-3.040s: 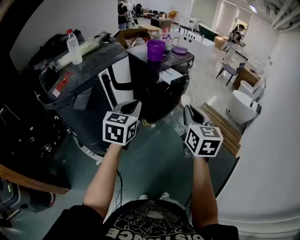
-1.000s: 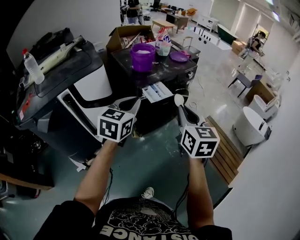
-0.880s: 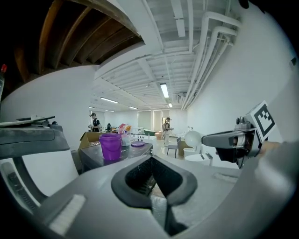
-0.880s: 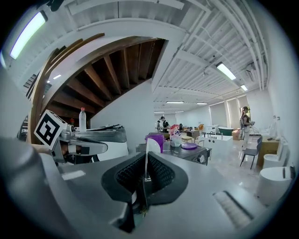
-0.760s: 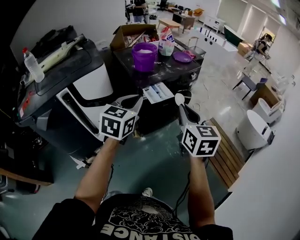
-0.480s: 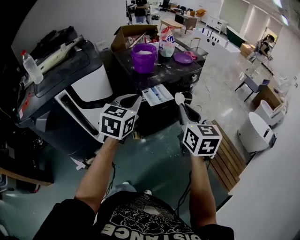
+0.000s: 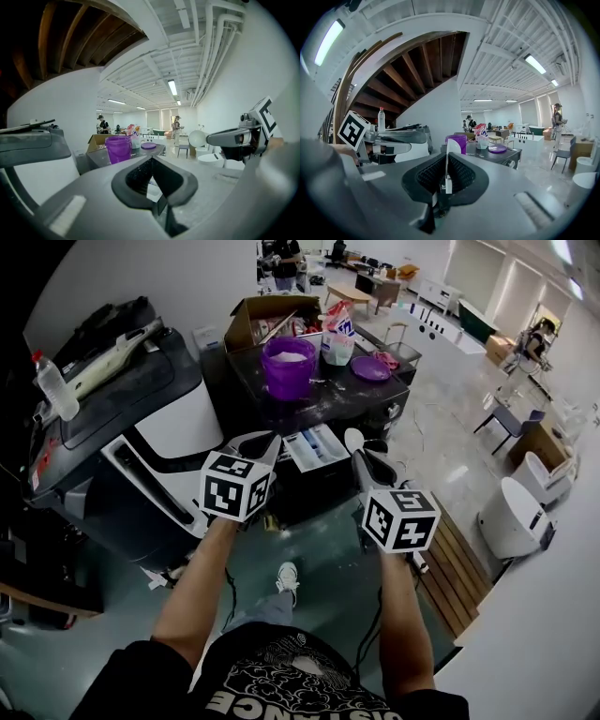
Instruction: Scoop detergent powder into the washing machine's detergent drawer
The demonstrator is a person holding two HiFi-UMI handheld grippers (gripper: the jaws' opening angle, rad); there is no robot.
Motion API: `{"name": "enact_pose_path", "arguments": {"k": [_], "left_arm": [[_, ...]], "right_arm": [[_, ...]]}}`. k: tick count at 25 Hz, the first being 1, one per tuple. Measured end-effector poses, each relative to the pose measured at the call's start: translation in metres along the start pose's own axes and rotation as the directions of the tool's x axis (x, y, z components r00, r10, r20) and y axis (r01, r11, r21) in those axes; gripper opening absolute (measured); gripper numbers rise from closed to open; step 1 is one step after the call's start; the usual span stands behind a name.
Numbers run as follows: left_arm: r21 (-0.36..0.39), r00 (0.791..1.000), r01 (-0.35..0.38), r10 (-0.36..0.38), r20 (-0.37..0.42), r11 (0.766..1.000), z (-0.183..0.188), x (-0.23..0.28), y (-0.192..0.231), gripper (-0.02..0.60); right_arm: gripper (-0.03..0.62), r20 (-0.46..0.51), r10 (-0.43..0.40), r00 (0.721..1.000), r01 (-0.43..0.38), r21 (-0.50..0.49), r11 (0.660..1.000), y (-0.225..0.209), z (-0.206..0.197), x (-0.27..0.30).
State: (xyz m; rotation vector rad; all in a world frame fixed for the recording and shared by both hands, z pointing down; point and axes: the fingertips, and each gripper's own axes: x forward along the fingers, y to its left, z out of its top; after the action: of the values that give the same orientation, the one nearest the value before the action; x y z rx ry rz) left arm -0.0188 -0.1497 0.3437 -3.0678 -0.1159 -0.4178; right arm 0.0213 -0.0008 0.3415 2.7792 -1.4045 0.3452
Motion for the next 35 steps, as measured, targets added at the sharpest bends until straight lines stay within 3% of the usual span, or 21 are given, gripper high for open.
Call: {"name": "enact_pose_path", "arguments": {"k": [11,27,35], "left_arm": [[-0.034,1.0,-0.026,0.026,-0.002,0.999,0.005,0.071,0.059,0.0],[-0.046,0.996,-0.069,0.067,-0.052,0.997,0.023,0.182,0.165,0.001],[-0.058,0.994,-0.105,0.102,-0.041,0.993,0.031,0.211,0.205,0.0]], "right_arm": [[0.037,-0.045,0.026,0.999,-0.027,-0.017,0.999,-0.025,0.005,0.086],[0.037,-0.079,0.091,0.993,-0.094,-0.025,0.995,-0.062,0.044,0.244],[0.037,-0.1,0.113,0.988,-0.119,-0.05,0.992,-0.071,0.059,0.293]]}}
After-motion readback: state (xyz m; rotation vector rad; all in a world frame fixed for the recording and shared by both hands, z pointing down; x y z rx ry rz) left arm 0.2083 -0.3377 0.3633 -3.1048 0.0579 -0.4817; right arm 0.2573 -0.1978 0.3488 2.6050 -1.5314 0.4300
